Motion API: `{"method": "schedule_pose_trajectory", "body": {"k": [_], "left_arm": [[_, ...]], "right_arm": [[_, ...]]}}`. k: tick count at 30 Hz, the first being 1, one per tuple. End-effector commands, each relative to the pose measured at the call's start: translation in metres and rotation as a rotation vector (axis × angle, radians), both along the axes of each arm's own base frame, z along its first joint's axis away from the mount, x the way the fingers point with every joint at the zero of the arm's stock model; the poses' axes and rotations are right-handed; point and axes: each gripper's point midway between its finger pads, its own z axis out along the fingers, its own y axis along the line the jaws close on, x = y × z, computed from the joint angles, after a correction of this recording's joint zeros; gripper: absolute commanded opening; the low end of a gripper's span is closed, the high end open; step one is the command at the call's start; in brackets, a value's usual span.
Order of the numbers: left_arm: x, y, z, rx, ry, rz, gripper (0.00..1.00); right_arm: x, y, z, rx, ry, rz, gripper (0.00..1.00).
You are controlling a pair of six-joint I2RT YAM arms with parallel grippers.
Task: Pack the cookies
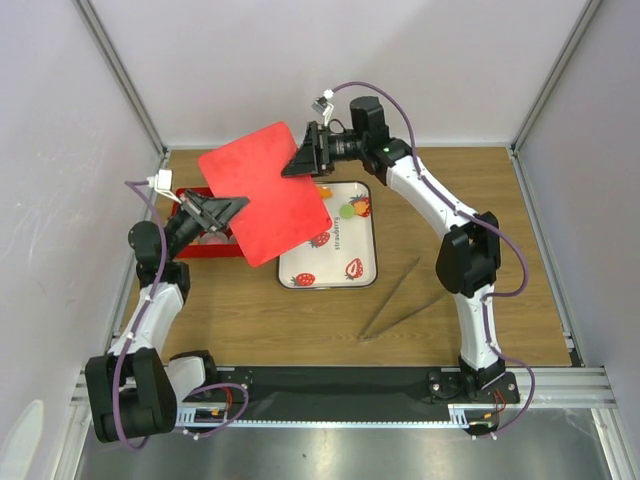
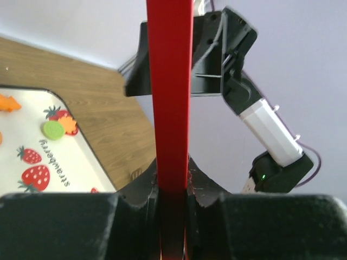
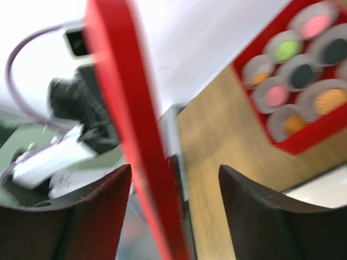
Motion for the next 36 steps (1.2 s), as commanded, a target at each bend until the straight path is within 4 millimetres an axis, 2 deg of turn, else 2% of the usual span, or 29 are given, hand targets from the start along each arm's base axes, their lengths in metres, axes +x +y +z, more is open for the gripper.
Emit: {"method": "schedule_pose_trajectory", "body": {"k": [1,2,4,5,6,7,8,9,10,14,15,17,18,20,22,24,25,26,27,28,30,31,32,34,35,36], "left_arm": [[0.003,0.006,0.027,-0.086,-0.085,0.056,0.00],[0.004,0.008,0.028,-0.103,-0.084,0.069,0.00],[0.008,0.012,0.027,-0.138,-0.069,0.093,0.00],[0.013,0.017,0.027,-0.159,-0.061,0.128,0.00],[0.015,0.020,0.026,-0.169,-0.053,0.152,0.01],[0.018,0.024,0.024,-0.181,-0.040,0.179,0.00],[0.023,0.029,0.024,-0.198,-0.034,0.217,0.00],[0.026,0.032,0.022,-0.205,-0.029,0.238,0.00],[0.029,0.035,0.021,-0.213,-0.020,0.255,0.00],[0.046,0.057,0.014,-0.268,0.019,0.392,0.00],[0.052,0.064,0.011,-0.291,0.028,0.430,0.00],[0.060,0.070,0.007,-0.315,0.039,0.460,0.00],[0.066,0.076,0.002,-0.339,0.059,0.491,0.00],[0.072,0.082,-0.005,-0.351,0.075,0.524,0.00],[0.080,0.096,-0.014,-0.377,0.099,0.600,0.00],[0.085,0.106,-0.018,-0.383,0.104,0.658,0.00],[0.091,0.115,-0.023,-0.390,0.113,0.709,0.00],[0.094,0.119,-0.026,-0.393,0.119,0.734,0.00],[0.097,0.122,-0.027,-0.401,0.122,0.756,0.00],[0.104,0.130,-0.035,-0.412,0.133,0.800,0.00],[0.112,0.133,-0.039,-0.427,0.136,0.820,0.00],[0.119,0.135,-0.052,-0.427,0.164,0.830,0.00],[0.121,0.141,-0.048,-0.454,0.136,0.859,0.00],[0.126,0.146,-0.053,-0.478,0.137,0.878,0.00],[0.130,0.152,-0.062,-0.475,0.146,0.915,0.00],[0.131,0.154,-0.060,-0.480,0.130,0.924,0.00]], "right_arm": [[0.038,-0.025,0.018,-0.034,-0.061,-0.219,0.74],[0.054,-0.034,0.012,-0.066,-0.054,-0.320,0.76],[0.075,-0.057,0.006,-0.104,-0.032,-0.444,0.81],[0.086,-0.072,0.013,-0.112,-0.044,-0.544,0.82],[0.092,-0.083,-0.001,-0.137,0.003,-0.602,0.83],[0.096,-0.093,0.000,-0.138,0.001,-0.651,0.84],[0.103,-0.112,0.011,-0.128,-0.012,-0.728,0.85],[0.104,-0.120,0.003,-0.137,0.003,-0.758,0.85],[0.109,-0.129,0.004,-0.143,-0.007,-0.804,0.85],[0.113,-0.142,0.001,-0.211,-0.054,-0.855,0.87],[0.114,-0.141,-0.007,-0.235,-0.050,-0.853,0.87],[0.120,-0.138,-0.007,-0.227,-0.089,-0.853,0.87],[0.123,-0.132,-0.017,-0.236,-0.092,-0.840,0.86],[0.128,-0.121,-0.015,-0.227,-0.144,-0.818,0.87],[0.131,-0.100,-0.034,-0.241,-0.147,-0.770,0.86],[0.133,-0.084,-0.037,-0.228,-0.171,-0.746,0.86],[0.134,-0.074,-0.049,-0.250,-0.179,-0.736,0.86],[0.136,-0.069,-0.045,-0.247,-0.199,-0.735,0.86],[0.137,-0.066,-0.048,-0.250,-0.204,-0.733,0.86],[0.139,-0.060,-0.060,-0.258,-0.196,-0.724,0.86],[0.144,-0.053,-0.060,-0.227,-0.197,-0.714,0.86],[0.145,-0.050,-0.063,-0.223,-0.192,-0.712,0.85],[0.150,-0.045,-0.073,-0.220,-0.188,-0.704,0.85],[0.154,-0.036,-0.073,-0.195,-0.196,-0.686,0.86],[0.157,-0.028,-0.088,-0.198,-0.186,-0.675,0.86],[0.160,-0.022,-0.084,-0.178,-0.189,-0.671,0.85]]}}
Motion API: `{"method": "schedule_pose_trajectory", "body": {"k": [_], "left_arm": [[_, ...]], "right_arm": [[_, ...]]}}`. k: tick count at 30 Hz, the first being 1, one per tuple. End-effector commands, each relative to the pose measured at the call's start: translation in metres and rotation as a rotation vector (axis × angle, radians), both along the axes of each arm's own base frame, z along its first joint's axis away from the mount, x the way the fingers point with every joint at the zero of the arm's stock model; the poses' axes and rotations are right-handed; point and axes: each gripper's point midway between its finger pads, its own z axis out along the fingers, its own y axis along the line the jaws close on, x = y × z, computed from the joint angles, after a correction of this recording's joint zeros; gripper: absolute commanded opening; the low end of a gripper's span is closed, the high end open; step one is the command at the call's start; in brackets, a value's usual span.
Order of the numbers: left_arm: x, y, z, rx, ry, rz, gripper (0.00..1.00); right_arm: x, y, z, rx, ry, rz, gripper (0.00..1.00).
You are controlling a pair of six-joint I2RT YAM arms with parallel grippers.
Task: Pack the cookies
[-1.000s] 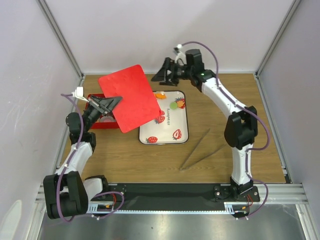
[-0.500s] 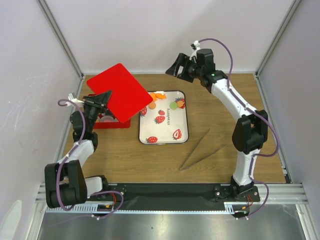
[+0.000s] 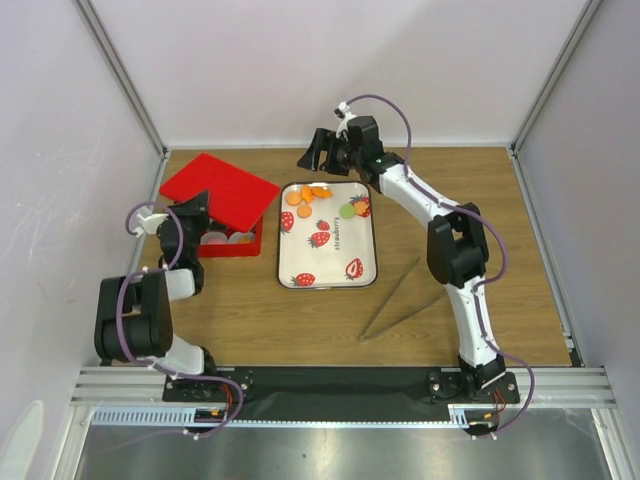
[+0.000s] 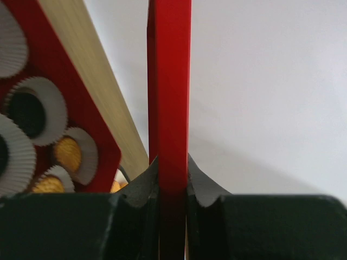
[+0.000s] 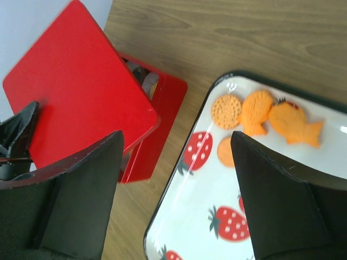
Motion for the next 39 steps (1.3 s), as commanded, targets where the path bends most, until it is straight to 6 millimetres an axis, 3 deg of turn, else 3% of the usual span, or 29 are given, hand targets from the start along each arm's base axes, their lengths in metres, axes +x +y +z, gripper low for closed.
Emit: {"method": "schedule_pose_trajectory", "body": {"k": [1,3,5,6,7,8,9,10,12,18,19,21,22,24,28,39], "left_arm": [[0.010,0.021,0.057,-0.009,-0.215,0.119,0.00],[0.015,0.027,0.056,0.001,-0.235,0.141,0.00],[0.019,0.029,0.054,-0.006,-0.242,0.150,0.00],[0.024,0.031,0.051,-0.006,-0.247,0.156,0.00],[0.026,0.031,0.050,-0.006,-0.249,0.157,0.00],[0.028,0.032,0.050,-0.010,-0.254,0.163,0.00],[0.032,0.035,0.044,-0.011,-0.247,0.173,0.00],[0.034,0.036,0.044,-0.012,-0.254,0.178,0.00],[0.040,0.039,0.045,-0.013,-0.265,0.188,0.00],[0.053,0.044,0.031,-0.020,-0.256,0.221,0.00],[0.054,0.045,0.028,-0.017,-0.252,0.227,0.00],[0.057,0.044,0.026,-0.021,-0.254,0.228,0.00],[0.058,0.043,0.022,-0.025,-0.246,0.231,0.00],[0.057,0.044,0.021,-0.036,-0.254,0.236,0.00],[0.053,0.042,0.015,-0.052,-0.243,0.241,0.00],[0.034,0.045,-0.003,-0.062,-0.203,0.273,0.00]], "right_arm": [[0.017,0.023,0.027,0.086,-0.118,0.041,0.85],[0.018,0.036,0.014,0.100,-0.107,0.059,0.85],[0.019,0.050,0.023,0.126,-0.156,0.081,0.85],[0.020,0.057,0.011,0.119,-0.146,0.087,0.85],[0.023,0.062,0.019,0.128,-0.167,0.090,0.85],[0.024,0.066,0.014,0.131,-0.160,0.094,0.85],[0.024,0.074,0.000,0.129,-0.143,0.106,0.85],[0.026,0.078,0.006,0.152,-0.149,0.108,0.85],[0.027,0.086,-0.007,0.172,-0.133,0.115,0.85],[0.038,0.100,-0.012,0.231,-0.180,0.086,0.88],[0.040,0.104,-0.022,0.232,-0.178,0.083,0.88],[0.046,0.107,-0.016,0.247,-0.202,0.061,0.90],[0.050,0.109,-0.032,0.237,-0.185,0.049,0.92],[0.054,0.113,-0.028,0.268,-0.195,0.044,0.93],[0.060,0.120,-0.038,0.287,-0.216,0.004,0.98],[0.049,0.143,-0.042,0.314,-0.270,0.037,0.97]]}}
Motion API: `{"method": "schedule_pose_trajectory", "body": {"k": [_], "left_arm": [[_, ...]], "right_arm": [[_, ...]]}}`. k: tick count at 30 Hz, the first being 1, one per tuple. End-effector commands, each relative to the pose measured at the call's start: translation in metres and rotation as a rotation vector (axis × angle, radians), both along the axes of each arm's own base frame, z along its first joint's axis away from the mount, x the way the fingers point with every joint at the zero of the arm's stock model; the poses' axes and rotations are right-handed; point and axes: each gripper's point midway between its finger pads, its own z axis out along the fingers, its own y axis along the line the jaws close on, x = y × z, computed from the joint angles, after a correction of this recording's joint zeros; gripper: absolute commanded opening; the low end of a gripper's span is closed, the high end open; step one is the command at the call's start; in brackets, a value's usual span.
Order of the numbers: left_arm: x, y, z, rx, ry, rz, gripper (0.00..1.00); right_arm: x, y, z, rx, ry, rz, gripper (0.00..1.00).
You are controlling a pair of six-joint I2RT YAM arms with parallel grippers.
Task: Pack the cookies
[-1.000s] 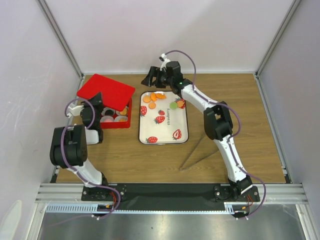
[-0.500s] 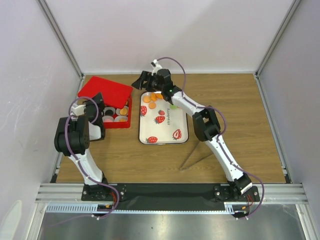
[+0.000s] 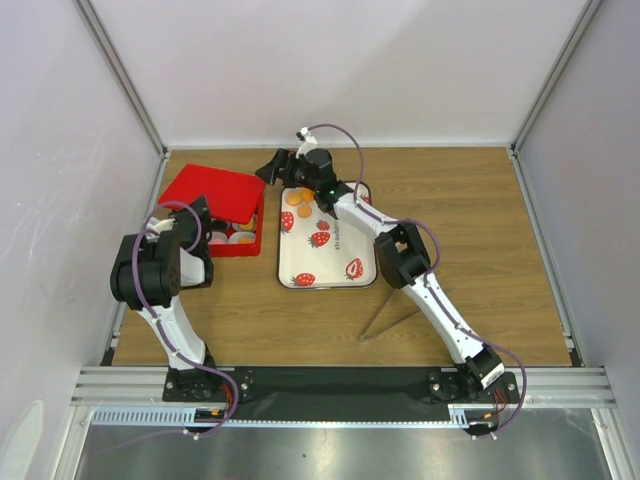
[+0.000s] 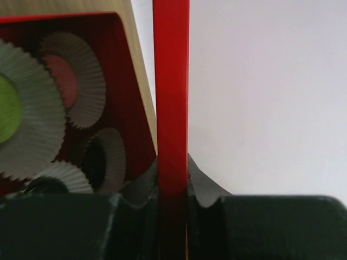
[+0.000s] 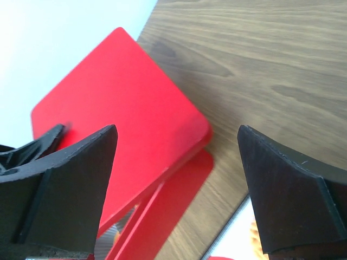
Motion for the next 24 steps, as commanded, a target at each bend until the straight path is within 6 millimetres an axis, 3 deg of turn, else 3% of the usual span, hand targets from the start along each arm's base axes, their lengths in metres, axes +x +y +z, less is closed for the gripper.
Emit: {"method": "schedule_pose_trajectory", "body": {"k": [1,15,24], "left_arm": [[-0.010,0.004,0.069,-0.010,-0.265,0.039,0.00],[-0.030,-0.005,0.053,-0.018,-0.253,0.027,0.00],[-0.038,-0.008,0.053,-0.008,-0.248,0.020,0.02]], "right_arm": [[-0.003,0.014,0.040,0.079,-0.112,0.011,0.97],[-0.012,0.021,0.025,0.055,-0.103,0.043,0.89],[-0.019,0.029,0.020,0.047,-0.097,0.061,0.88]]}}
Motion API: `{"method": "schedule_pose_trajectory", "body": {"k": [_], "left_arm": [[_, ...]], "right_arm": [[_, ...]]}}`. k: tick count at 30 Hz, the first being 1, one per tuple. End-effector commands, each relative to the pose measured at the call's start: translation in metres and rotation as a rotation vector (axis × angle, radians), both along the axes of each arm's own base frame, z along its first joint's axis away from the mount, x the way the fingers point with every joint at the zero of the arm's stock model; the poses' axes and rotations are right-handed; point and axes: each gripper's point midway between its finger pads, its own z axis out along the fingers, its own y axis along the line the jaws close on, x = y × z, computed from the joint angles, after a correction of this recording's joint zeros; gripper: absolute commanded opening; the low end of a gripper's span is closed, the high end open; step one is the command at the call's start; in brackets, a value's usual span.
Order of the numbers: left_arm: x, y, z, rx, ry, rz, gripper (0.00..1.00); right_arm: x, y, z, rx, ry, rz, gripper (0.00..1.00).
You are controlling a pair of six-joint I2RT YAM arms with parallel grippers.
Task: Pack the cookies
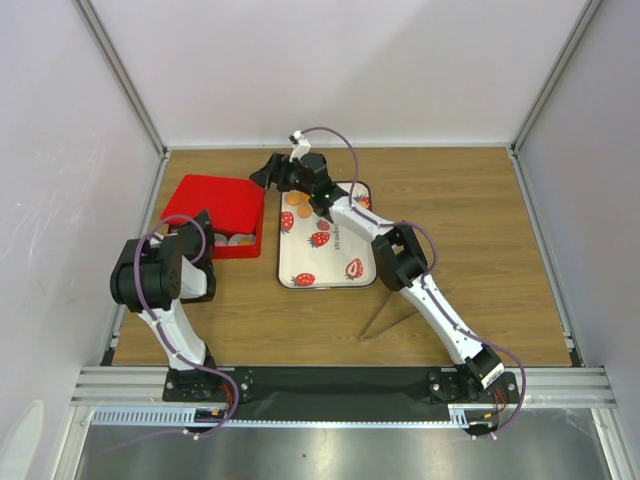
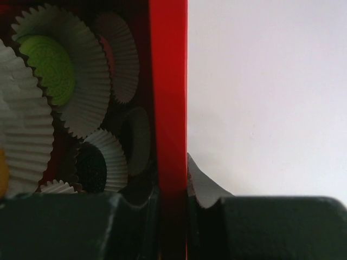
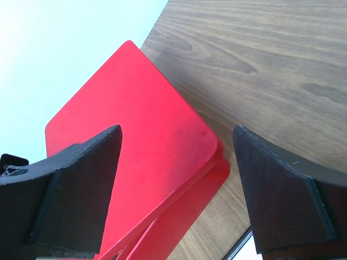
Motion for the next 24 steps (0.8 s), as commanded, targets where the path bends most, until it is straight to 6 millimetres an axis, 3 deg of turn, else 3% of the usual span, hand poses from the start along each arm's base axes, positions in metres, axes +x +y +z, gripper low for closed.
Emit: {"method": "schedule_pose_trajectory", "body": {"k": [1,17,24], "left_arm": [[-0.005,-0.001,0.083,0.044,-0.302,0.010,0.02],[-0.022,-0.007,0.079,0.061,-0.266,-0.001,0.17],[-0.030,-0.010,0.078,0.061,-0.260,-0.012,0.27]], "right_arm": [[-0.003,0.010,0.015,0.032,-0.063,0.017,0.88],[-0.016,0.020,0.010,0.006,-0.071,0.048,0.85],[-0.025,0.028,0.008,-0.009,-0.084,0.065,0.85]]}}
